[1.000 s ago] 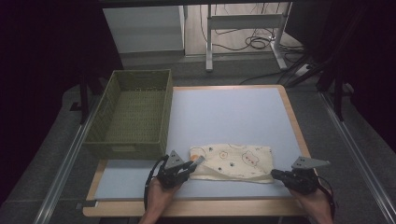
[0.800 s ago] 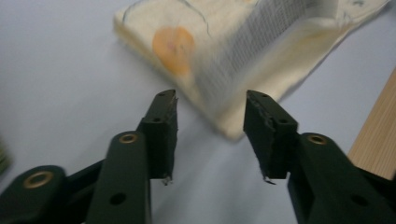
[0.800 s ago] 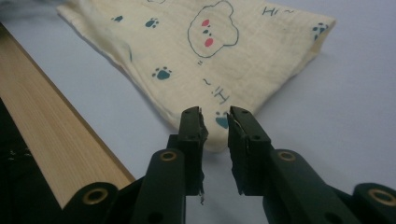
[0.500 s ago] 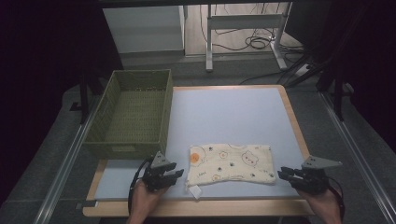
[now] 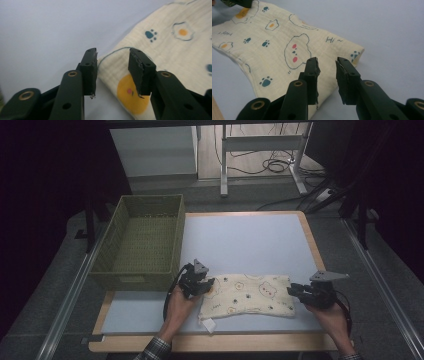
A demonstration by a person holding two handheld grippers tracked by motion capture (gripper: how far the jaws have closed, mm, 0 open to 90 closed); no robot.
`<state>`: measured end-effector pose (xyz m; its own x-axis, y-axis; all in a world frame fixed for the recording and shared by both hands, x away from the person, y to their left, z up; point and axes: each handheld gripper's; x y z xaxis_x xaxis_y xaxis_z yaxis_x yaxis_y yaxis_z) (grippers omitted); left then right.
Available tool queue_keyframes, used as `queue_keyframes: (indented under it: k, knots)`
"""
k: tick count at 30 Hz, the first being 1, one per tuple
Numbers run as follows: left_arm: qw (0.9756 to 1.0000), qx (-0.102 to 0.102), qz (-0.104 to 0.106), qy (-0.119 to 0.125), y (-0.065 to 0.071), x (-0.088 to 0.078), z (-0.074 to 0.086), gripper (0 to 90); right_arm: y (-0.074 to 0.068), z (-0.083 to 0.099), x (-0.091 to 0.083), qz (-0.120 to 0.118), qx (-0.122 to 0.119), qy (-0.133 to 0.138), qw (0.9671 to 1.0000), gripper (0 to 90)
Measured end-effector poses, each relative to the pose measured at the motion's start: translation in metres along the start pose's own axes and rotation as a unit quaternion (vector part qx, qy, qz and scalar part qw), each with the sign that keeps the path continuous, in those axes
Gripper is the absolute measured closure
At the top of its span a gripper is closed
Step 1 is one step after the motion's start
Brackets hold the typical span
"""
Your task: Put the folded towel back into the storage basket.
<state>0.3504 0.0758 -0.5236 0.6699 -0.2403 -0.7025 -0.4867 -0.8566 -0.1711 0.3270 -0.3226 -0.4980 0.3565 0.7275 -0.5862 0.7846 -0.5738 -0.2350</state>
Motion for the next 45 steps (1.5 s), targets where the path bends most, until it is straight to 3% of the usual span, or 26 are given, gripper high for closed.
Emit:
queue_keyframes:
  k: [2,3,7,9,12,13,17,19,20,21,22,26,30,34,35,36,38,39,40,42,43,44,45]
  knots:
    - [0.9998,0.014,0.001,-0.013,0.003,0.006,0.0,78.6,0.0,0.001,0.001,0.0,0.001,-0.002,1.0,70.5]
    - [0.9999,0.015,0.006,-0.005,0.002,0.006,-0.001,90.0,0.001,0.002,0.001,0.002,0.003,-0.002,1.0,70.5]
    - [0.9999,-0.002,0.0,0.016,-0.002,-0.002,-0.009,90.0,0.003,0.001,-0.001,0.006,0.003,0.0,1.0,70.5]
    - [0.9998,-0.001,-0.006,0.017,-0.004,-0.003,-0.014,90.0,0.005,-0.002,-0.002,0.008,0.004,0.004,1.0,70.5]
    - [0.9999,0.002,0.014,0.001,-0.006,-0.001,-0.014,88.5,0.007,-0.006,-0.001,0.014,0.001,0.009,0.9999,70.5]
    - [0.9999,0.006,0.014,0.002,-0.005,-0.001,-0.011,78.8,0.007,-0.008,0.0,0.014,0.001,0.009,0.9999,70.3]
    - [0.9995,0.018,0.022,-0.013,-0.001,0.006,0.0,62.1,0.008,-0.011,0.006,0.011,-0.001,0.003,0.9999,69.2]
    - [0.9995,0.009,0.031,-0.003,-0.001,0.009,0.003,74.5,0.007,-0.011,0.009,0.009,-0.002,0.001,1.0,69.1]
    - [0.9993,-0.003,0.036,-0.003,-0.001,0.009,0.003,74.5,0.006,-0.011,0.01,0.007,-0.002,0.001,1.0,69.1]
    - [0.9995,0.003,0.031,-0.005,-0.001,0.009,0.002,89.6,0.004,-0.011,0.012,0.006,-0.003,-0.001,1.0,69.0]
    - [0.9996,0.008,0.027,-0.007,0.001,0.008,0.001,89.9,0.004,-0.011,0.012,0.006,-0.003,-0.001,1.0,69.0]
    - [0.9996,-0.005,0.028,0.006,-0.004,0.001,-0.008,90.0,0.005,-0.013,0.01,0.009,-0.005,0.0,0.9999,69.1]
    - [0.9997,-0.012,0.016,0.012,-0.011,0.0,-0.018,90.0,0.007,-0.015,0.009,0.013,-0.005,0.005,0.9999,69.0]
    - [0.9997,-0.002,0.016,-0.018,-0.01,0.014,-0.021,89.7,0.01,-0.017,0.012,0.019,-0.003,0.006,0.9998,66.8]
    - [0.9998,0.004,0.007,-0.021,-0.01,0.018,-0.02,81.0,0.013,-0.016,0.014,0.029,-0.004,0.002,0.9996,64.4]
    - [0.9998,0.002,-0.001,-0.02,-0.011,0.019,-0.02,81.0,0.013,-0.016,0.014,0.029,-0.004,0.002,0.9996,64.4]
    - [0.9997,-0.019,-0.011,-0.01,-0.015,0.021,-0.018,66.5,0.021,-0.016,0.018,0.046,0.006,0.0,0.9989,61.1]
    - [0.9997,-0.019,-0.011,-0.01,-0.015,0.021,-0.018,60.9,0.021,-0.016,0.018,0.046,0.006,0.0,0.9989,61.1]
    - [0.9995,-0.02,-0.013,-0.02,-0.016,0.023,-0.017,56.6,0.029,-0.017,0.022,0.057,0.016,0.0,0.9982,59.1]
    - [0.9993,-0.025,-0.009,-0.026,-0.018,0.027,-0.015,53.8,0.031,-0.017,0.025,0.056,0.021,0.0,0.9982,58.8]
    - [0.999,-0.039,0.004,-0.024,-0.021,0.028,-0.013,54.1,0.035,-0.018,0.028,0.054,0.026,-0.005,0.9982,58.9]
    - [0.9982,-0.052,0.02,-0.021,-0.023,0.029,-0.011,64.6,0.039,-0.018,0.037,0.047,0.031,-0.026,0.9981,71.5]
    - [0.9982,-0.052,0.02,-0.021,-0.023,0.029,-0.011,70.2,0.039,-0.018,0.037,0.047,0.031,-0.026,0.9981,71.5]
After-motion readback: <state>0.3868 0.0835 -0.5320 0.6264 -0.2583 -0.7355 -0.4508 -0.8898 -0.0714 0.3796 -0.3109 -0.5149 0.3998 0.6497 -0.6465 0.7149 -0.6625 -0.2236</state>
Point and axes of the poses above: each handheld gripper's, and its own axes: x roughly forward along the jaws, z roughly out of its underside, y roughly to its right, and after that the axes turned 13 degrees about -z, right-handed
